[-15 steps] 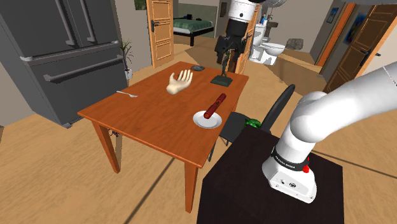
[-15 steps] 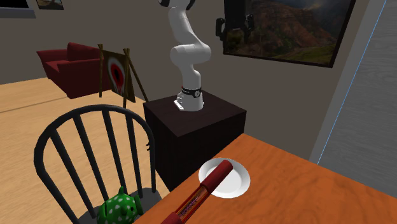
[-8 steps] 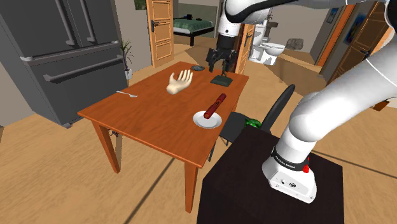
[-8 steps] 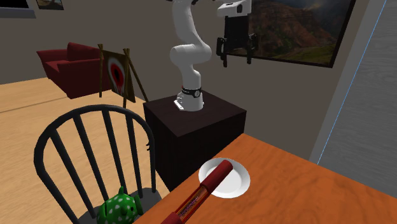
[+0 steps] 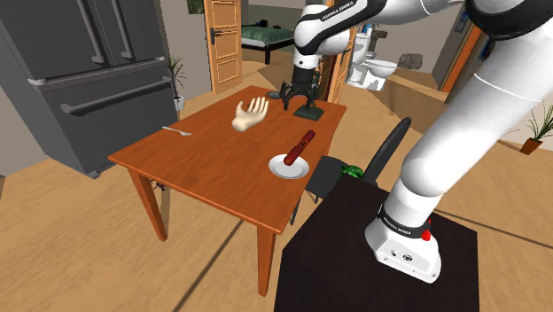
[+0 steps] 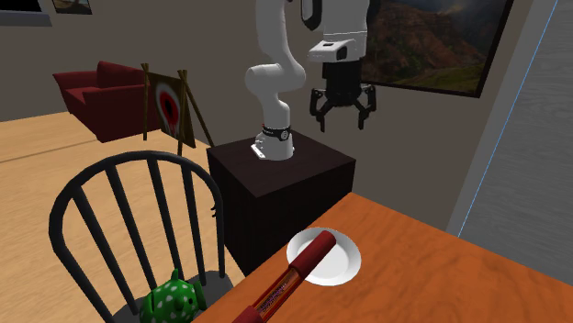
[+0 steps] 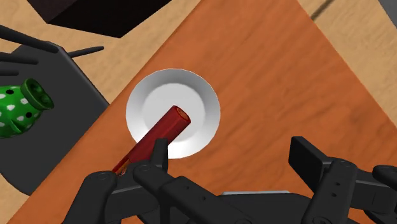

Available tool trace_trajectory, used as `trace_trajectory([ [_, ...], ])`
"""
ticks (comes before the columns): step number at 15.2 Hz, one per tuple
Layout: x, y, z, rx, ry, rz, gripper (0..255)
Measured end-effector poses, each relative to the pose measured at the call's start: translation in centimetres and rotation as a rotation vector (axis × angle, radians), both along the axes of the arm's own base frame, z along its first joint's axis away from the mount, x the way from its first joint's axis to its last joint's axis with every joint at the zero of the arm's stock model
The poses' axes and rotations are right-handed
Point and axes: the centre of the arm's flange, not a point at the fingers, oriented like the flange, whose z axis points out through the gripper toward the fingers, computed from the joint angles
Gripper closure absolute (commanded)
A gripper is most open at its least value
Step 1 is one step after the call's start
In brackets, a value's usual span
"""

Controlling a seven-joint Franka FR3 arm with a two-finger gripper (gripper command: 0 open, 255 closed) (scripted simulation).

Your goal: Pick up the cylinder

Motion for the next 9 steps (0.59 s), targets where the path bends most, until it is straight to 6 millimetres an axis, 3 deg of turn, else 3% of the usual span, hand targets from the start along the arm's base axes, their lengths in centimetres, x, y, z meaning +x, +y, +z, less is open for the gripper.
trace_trajectory([
  [9, 5.2, -6.9, -8.2, -0.004, 0.049, -0.186, 0],
])
